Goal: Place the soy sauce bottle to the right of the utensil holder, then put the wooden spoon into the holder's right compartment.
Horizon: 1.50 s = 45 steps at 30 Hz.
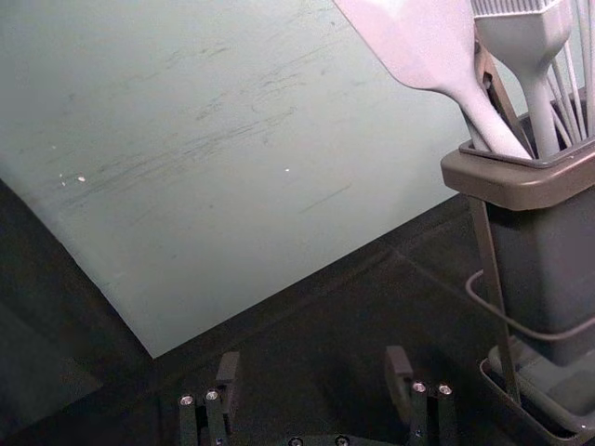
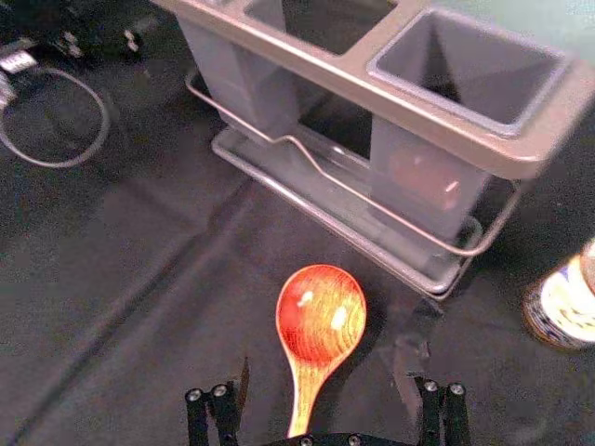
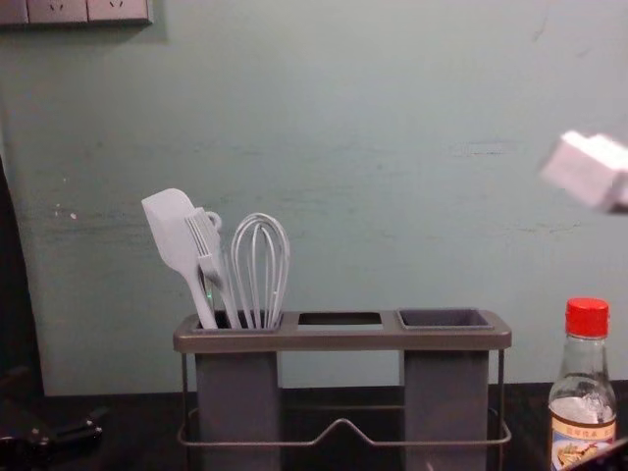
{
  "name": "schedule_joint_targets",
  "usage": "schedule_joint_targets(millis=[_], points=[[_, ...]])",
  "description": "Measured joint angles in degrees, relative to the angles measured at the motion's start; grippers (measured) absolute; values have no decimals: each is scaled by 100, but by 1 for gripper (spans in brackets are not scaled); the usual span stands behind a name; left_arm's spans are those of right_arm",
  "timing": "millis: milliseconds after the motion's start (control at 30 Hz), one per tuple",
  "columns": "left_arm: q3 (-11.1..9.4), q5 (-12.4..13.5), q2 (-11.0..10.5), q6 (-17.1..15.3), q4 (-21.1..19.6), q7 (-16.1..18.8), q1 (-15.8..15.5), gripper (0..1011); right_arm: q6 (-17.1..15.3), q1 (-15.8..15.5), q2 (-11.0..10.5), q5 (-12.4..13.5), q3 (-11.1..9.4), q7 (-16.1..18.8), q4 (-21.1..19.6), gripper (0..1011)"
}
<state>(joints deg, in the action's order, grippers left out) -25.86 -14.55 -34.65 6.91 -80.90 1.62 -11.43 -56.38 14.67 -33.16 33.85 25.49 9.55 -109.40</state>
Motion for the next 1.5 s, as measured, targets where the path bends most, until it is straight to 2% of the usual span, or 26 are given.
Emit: schedule_joint_targets(millis=[67, 233, 600, 800, 1500], points=[[0, 0, 0, 0, 0, 0, 0, 1012, -163, 299, 147, -115, 235, 6, 269, 1003], [0, 0, 0, 0, 0, 0, 0, 1012, -371, 756, 462, -262, 527, 103, 850, 1003], [0, 0, 0, 0, 0, 0, 0, 1011, -530, 1182, 877, -463, 801, 225, 1467, 1003], [0, 0, 0, 0, 0, 0, 0, 1011, -562, 1240, 994, -594, 833, 217, 1659, 1002], [0, 0, 0, 0, 0, 0, 0, 1012, -562, 1234, 1170, -896, 860, 304, 1950, 1003]])
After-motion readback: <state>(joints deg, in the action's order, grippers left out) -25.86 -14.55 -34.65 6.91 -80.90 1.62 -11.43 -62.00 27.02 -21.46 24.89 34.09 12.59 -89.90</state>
